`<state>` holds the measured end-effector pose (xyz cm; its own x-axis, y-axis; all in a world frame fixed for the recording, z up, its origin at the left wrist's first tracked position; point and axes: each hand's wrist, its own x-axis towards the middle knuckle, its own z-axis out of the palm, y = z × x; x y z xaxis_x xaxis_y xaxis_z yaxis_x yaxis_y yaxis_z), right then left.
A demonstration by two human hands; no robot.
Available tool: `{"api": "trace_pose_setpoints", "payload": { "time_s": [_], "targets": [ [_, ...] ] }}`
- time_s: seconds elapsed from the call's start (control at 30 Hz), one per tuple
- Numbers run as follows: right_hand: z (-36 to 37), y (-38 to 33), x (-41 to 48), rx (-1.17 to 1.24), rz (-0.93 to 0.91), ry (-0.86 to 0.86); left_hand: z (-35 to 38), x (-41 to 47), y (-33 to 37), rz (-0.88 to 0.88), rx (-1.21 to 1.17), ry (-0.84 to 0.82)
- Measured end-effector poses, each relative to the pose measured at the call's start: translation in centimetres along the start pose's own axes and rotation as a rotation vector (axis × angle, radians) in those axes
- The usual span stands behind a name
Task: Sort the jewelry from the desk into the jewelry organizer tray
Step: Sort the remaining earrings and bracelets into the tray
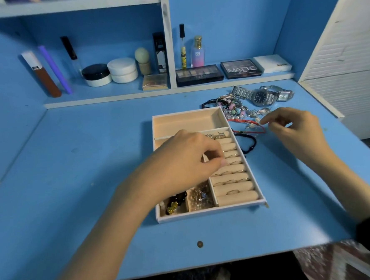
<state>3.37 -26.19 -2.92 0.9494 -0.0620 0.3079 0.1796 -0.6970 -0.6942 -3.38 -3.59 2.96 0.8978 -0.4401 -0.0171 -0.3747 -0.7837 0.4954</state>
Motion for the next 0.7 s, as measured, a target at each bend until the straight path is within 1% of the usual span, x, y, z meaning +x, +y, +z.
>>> {"api": "trace_pose_setpoints", "payload": {
  "time_s": [0.1,0.3,0.47,0.7],
  "targets": [
    [-0.1,1.4,1.7,-0.098,-0.025,0.030,0.4,2.0,0.5,0.023,-0.067,0.068],
    [0.3,2.4,3.8,-0.229,-0.165,-0.136,2.0,6.9,0.4,0.014,-0.053,0.190],
    [0.5,3.0,4.2,-0.246,-0.190,-0.153,2.7,9.6,0.3,-0.012,-0.008,0.206],
    [0.8,3.5,3.9,-0.258,-0.230,-0.108,3.8,11.9,0.4,-0.045,0.067,0.170]
  ]
}}
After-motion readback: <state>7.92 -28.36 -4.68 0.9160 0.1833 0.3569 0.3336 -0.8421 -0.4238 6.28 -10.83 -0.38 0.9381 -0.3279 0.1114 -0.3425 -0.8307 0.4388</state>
